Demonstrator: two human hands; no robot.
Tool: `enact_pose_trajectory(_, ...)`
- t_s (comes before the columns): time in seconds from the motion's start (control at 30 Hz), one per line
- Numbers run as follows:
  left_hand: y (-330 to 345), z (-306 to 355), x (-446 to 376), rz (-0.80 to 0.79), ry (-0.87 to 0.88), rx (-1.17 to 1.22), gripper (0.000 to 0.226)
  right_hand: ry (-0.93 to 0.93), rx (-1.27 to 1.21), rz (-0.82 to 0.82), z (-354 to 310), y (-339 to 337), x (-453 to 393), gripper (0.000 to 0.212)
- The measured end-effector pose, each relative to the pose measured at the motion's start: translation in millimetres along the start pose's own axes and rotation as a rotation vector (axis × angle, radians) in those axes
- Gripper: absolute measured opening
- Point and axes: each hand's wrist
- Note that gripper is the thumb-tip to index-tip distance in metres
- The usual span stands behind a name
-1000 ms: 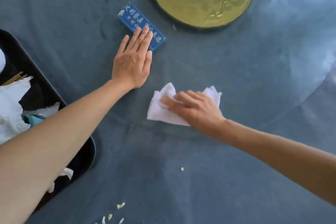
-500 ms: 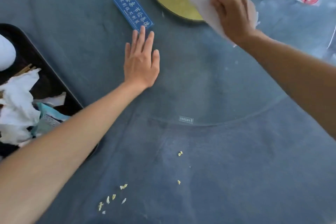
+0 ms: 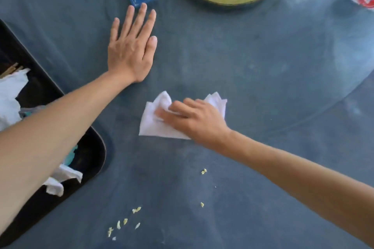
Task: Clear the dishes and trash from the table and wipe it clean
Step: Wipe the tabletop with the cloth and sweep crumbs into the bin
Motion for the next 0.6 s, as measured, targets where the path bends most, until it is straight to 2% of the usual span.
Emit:
enact_pose_trajectory(0.07, -6.7, -7.2, -4.3, -0.031, 0.023, 0.007, 0.058, -0.182, -0.022, -0.004, -22.0, 9.3, 13.1, 0.064)
enact_pose_trajectory(0.13, -15.2, -16.4, -8.9, -0.070, 0.043, 0.015, 0.058, -0.268, -0.132, 0.009, -26.6, -1.4, 19.8, 0.047)
enact_pose_trajectory(0.17, -20.1, -20.7, -10.0, -0.085, 0.035, 0.017, 0.057, -0.246, -0.248, 0.042, -18.4, -14.6, 18.0, 0.036)
enact_pose_trajectory(0.23, -27.7, -16.9, -9.5, -0.067, -0.026, 0.049, 0.057, -0.085, -0.322, 0.156, 21.0, -50.9, 9.6, 0.028)
enact_pose_trajectory(0.33, -26.5, 31.6, 7.4, -0.036, -0.124, 0.225, 0.060, 0.264, -0.112, 0.422, 116.9, -113.6, -20.1, 0.035)
enact_pose_trajectory(0.37, -19.9, 52.2, 17.3, -0.058, -0.135, 0.252, 0.059, 0.406, -0.061, 0.457, 151.6, -131.2, -30.4, 0.037)
enact_pose_trajectory(0.43, -0.9, 79.7, 36.2, -0.090, -0.161, 0.173, 0.054, 0.619, -0.007, 0.434, 209.8, -145.0, -44.4, 0.040)
enact_pose_trajectory(0.5, 12.6, 80.0, 42.7, -0.044, -0.178, 0.082, 0.053, 0.765, -0.045, 0.411, 227.3, -132.0, -54.2, 0.041)
enact_pose_trajectory(0.57, 14.6, 63.3, 35.2, -0.009, -0.154, 0.055, 0.052, 0.782, -0.062, 0.392, 207.3, -110.5, -63.9, 0.040)
enact_pose_trajectory(0.6, 15.1, 54.3, 31.7, -0.001, -0.131, 0.040, 0.052, 0.730, -0.062, 0.377, 189.4, -98.9, -65.6, 0.039)
Point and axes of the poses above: each hand's wrist, its own x-axis away from the middle knuckle, its own y-axis out of the palm, z = x × y, and after that the axes turned 8 degrees about -z, right-handed
